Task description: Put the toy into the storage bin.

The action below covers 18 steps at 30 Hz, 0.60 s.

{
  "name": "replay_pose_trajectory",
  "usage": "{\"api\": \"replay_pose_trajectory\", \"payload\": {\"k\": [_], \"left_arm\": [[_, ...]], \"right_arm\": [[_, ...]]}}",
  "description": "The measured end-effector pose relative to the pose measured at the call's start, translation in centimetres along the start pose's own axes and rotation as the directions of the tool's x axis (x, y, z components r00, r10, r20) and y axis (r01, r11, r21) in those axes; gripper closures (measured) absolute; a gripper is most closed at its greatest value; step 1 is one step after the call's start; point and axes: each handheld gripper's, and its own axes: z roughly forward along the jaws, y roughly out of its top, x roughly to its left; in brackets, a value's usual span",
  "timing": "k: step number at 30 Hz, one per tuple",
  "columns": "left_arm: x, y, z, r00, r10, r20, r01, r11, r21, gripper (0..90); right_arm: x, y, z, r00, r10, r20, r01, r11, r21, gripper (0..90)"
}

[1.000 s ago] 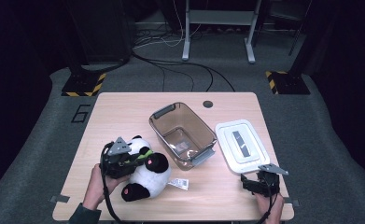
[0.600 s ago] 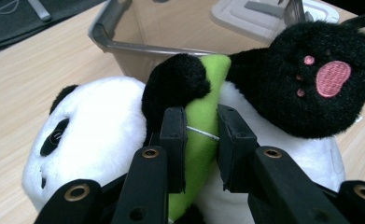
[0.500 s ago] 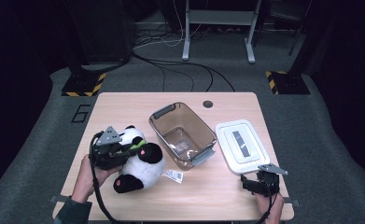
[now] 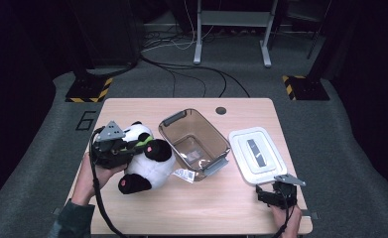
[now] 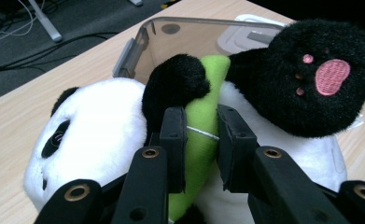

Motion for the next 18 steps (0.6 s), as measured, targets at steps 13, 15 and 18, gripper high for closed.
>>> {"api": "replay_pose_trajectory", "payload": {"k": [13,15,18], "left_arm": [[0.4,2.8,-0.7,0.9995,0.032,-0.001,-0.032,0.9992,-0.025,74.3],[0.4,3.3,-0.7,0.9994,0.036,-0.001,-0.036,0.9989,-0.032,74.2],[0.3,4.2,-0.5,0.9991,0.042,0.005,-0.041,0.9983,-0.040,74.2]], "right_arm": [[0.0,0.0,0.0,1.0000,-0.005,0.001,0.005,1.000,0.000,10.6],[0.0,0.0,0.0,1.0000,-0.004,0.001,0.004,1.000,0.000,10.6],[0.1,0.0,0.0,1.0000,-0.005,0.002,0.005,1.000,0.000,10.6]]}}
